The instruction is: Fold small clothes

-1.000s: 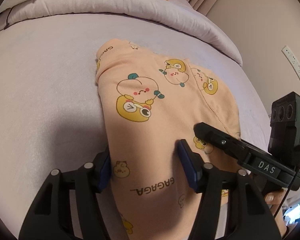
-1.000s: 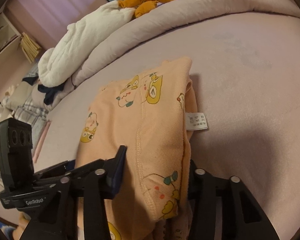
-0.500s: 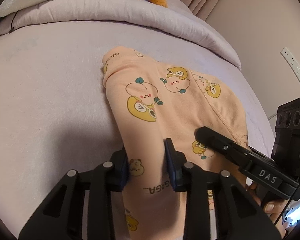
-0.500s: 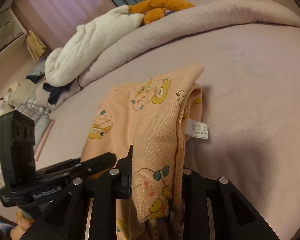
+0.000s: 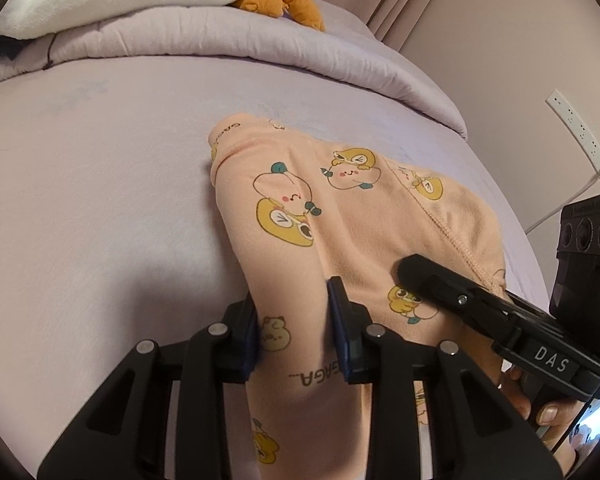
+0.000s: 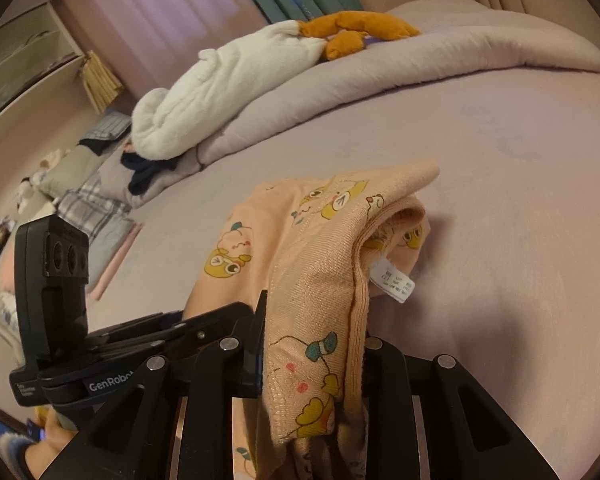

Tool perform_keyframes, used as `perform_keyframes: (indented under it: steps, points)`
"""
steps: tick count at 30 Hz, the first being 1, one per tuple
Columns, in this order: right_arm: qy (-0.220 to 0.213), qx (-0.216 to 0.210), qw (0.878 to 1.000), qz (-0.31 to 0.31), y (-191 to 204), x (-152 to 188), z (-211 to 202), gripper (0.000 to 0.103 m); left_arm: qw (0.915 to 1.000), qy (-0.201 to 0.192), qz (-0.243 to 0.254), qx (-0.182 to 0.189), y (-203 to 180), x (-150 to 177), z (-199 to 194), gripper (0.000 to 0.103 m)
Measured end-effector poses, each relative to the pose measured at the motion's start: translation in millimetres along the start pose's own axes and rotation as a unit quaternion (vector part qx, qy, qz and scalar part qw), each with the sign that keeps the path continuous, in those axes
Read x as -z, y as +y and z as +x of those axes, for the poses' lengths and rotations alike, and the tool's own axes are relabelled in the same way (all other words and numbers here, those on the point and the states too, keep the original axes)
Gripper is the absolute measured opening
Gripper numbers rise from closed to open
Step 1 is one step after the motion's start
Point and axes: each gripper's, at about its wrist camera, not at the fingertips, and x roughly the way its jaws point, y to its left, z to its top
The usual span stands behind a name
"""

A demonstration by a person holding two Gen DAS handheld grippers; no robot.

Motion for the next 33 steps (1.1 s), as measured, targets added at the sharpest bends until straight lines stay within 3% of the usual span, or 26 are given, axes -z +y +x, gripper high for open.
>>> perform_keyframes:
  steps: [15, 33]
  points:
    - [-0.009, -0.027, 0.999, -0.046, 48.6, 18.0, -29.7, 0.027, 0.9989, -0.040, -0.001, -0.023, -5.2, 37.5, -65.2, 0.030]
    - [0.007, -0.065, 0.992, -0.106, 110.4, 41.5, -30.0, 0.027, 0.9937, -0.085, -0.034, -0.064, 26.6, 79.6, -132.6, 0.030]
